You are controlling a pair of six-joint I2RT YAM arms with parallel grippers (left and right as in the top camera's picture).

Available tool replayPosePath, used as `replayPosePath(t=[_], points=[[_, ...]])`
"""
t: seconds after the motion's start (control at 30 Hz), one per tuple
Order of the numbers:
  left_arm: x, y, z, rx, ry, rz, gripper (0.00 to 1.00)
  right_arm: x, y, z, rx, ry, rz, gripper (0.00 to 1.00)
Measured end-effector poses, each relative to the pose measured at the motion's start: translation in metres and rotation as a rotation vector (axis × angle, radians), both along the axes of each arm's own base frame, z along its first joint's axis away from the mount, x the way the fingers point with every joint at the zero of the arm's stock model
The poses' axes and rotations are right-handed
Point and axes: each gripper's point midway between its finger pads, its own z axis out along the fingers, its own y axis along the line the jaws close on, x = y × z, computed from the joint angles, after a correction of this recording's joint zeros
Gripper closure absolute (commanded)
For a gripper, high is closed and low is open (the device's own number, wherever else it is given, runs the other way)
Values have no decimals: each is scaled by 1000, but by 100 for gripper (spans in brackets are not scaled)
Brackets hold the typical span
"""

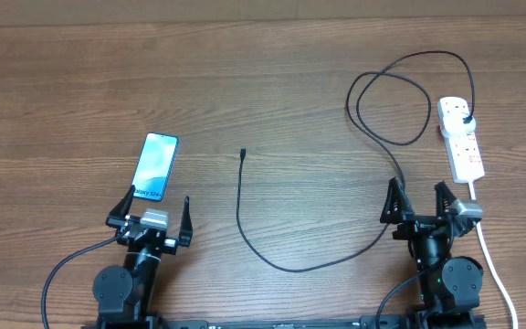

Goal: Plug charger to phone and switch on socket

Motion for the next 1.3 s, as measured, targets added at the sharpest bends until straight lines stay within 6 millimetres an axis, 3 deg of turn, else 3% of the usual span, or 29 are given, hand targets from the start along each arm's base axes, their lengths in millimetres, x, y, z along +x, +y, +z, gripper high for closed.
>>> replayPosePath(t=[1.3], points=[[-1,-6,3,-89,2,-29,0,0,0,0,0,0,0,0]])
